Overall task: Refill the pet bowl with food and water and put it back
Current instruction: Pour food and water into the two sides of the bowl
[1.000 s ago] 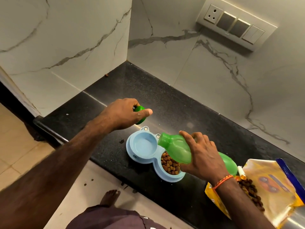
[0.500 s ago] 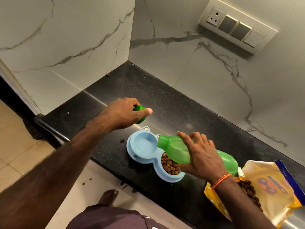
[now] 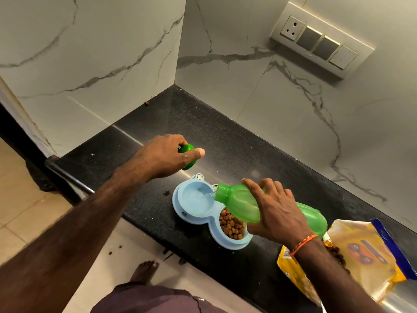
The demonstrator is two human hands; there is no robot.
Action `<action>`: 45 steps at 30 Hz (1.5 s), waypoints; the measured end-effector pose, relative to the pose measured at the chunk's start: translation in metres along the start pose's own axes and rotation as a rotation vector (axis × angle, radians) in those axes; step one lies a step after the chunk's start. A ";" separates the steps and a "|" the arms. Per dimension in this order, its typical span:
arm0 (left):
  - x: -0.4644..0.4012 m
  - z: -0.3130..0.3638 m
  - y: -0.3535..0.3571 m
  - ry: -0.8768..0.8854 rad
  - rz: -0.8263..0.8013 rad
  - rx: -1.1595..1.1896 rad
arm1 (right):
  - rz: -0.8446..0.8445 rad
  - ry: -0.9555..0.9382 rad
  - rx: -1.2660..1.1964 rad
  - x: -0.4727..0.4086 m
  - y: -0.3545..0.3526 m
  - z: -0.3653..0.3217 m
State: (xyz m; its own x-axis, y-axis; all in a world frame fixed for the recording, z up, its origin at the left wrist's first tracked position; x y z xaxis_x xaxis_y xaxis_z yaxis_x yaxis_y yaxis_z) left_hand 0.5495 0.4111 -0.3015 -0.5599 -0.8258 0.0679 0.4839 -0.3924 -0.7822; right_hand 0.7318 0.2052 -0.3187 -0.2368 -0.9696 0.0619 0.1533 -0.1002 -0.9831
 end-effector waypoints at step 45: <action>0.005 0.008 0.012 0.000 -0.031 -0.012 | 0.036 -0.017 0.064 0.005 -0.020 0.012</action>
State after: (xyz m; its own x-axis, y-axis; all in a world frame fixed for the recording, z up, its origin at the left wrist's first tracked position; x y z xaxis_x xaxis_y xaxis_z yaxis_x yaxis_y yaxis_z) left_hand 0.5579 0.3996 -0.3052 -0.5745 -0.8133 0.0920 0.4583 -0.4127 -0.7871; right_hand 0.7392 0.1992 -0.2963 -0.2135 -0.9765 0.0297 0.2231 -0.0784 -0.9716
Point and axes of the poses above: each hand's wrist, its own x-axis away from the middle knuckle, its own y-axis out of the palm, z = x × y, the point moved 10 cm from there along -x, towards the middle knuckle, and after that the axes turned 9 degrees about z, right-handed, at the moved point
